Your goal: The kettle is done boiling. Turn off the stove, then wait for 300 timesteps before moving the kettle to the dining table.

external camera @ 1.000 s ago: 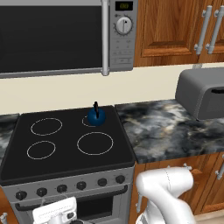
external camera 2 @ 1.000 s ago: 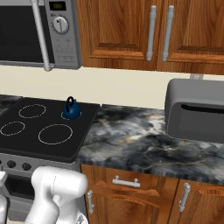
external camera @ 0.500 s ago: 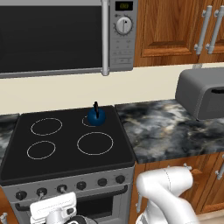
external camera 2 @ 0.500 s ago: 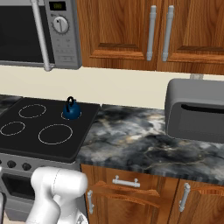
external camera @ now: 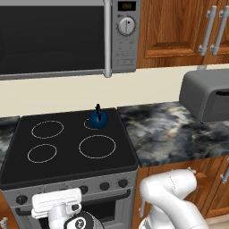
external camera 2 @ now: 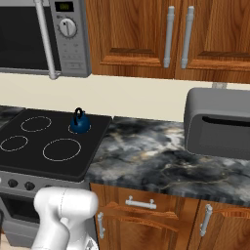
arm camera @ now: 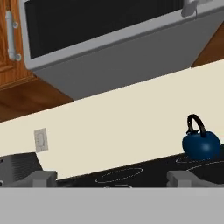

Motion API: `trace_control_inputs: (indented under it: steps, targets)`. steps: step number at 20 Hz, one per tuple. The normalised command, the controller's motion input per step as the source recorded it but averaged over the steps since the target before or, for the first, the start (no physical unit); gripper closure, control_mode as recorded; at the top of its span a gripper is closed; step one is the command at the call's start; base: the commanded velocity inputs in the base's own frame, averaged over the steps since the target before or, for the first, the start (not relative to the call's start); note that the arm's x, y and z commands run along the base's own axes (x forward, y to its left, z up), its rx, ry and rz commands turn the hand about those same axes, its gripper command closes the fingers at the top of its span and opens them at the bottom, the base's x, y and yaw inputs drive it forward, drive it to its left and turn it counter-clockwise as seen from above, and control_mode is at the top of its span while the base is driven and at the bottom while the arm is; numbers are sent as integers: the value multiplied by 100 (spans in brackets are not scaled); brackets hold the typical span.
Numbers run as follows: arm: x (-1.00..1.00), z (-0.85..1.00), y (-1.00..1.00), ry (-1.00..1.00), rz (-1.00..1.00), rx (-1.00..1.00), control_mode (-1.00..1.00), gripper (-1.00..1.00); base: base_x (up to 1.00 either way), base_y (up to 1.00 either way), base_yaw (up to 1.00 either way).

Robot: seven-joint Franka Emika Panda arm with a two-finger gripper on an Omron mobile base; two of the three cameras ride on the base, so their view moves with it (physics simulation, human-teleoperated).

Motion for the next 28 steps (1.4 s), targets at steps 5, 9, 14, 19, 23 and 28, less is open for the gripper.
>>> trace_control_inputs:
  steps: [5, 9, 14, 19, 23, 28]
  targets:
    - [0, 69, -26, 4, 0, 17, -100, -100, 0, 0, 0]
    - [0, 72, -26, 7, 0, 18, -100, -100, 0, 0, 0]
    - [3, 64, -33, 12, 0, 18, -100, -100, 0, 0, 0]
    - [7, 56, -42, 15, 0, 19, -100, -100, 0, 0, 0]
    - [13, 35, -45, 16, 0, 14, -100, -100, 0, 0, 0]
    - [23, 6, -46, 19, 0, 0, -100, -100, 0, 0, 0]
